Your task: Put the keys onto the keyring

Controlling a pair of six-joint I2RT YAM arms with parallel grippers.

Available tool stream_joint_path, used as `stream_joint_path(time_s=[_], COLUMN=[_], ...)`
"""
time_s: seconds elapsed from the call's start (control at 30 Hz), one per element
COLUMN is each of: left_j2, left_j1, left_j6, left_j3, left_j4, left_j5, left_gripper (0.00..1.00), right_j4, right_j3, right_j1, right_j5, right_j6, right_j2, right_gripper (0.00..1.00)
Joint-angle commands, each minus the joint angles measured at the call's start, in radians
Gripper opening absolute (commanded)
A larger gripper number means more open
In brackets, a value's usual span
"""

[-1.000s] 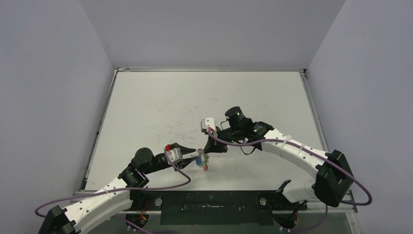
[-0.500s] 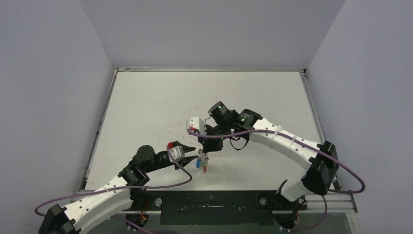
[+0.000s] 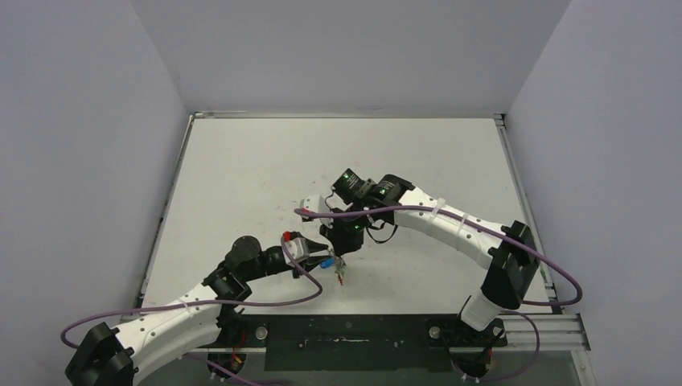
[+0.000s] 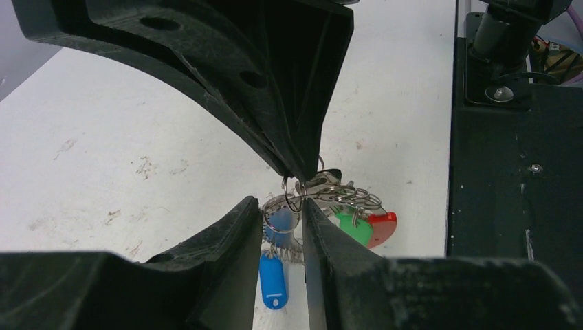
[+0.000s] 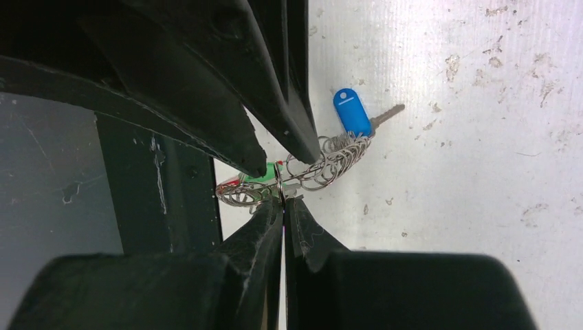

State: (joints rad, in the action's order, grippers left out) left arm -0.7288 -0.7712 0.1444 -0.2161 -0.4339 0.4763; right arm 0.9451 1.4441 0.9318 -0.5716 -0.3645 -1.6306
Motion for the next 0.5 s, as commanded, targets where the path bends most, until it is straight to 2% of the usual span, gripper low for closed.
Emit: stream_joint_path(time_s=[0.0,0.37,0.47], left_j2=[-0.035,-0.109,-0.103], left_j1=[-0.005,-0.008,-0.009], left_j6=[-0.024,-0.036,-0.037], left_j3=[-0.051,-0.049,-0.045], left_j4=[-0.114,-0.193,-0.193], left_j5=[0.034,0.039,0.040], left_gripper=[0.25,0.00,0.00], right_j4=[-0.015,-0.026,-0.032], right_j3=[0.048,0.042,0.034], right_j1=[0.013,0.016,0.016], right_j5=[-0.007,-0.012,-0.005], right_j6=[0.023,0.025,0.024], right_j2=[0.011,0.012,0.011], right_gripper=[0.00,0.00,0.00])
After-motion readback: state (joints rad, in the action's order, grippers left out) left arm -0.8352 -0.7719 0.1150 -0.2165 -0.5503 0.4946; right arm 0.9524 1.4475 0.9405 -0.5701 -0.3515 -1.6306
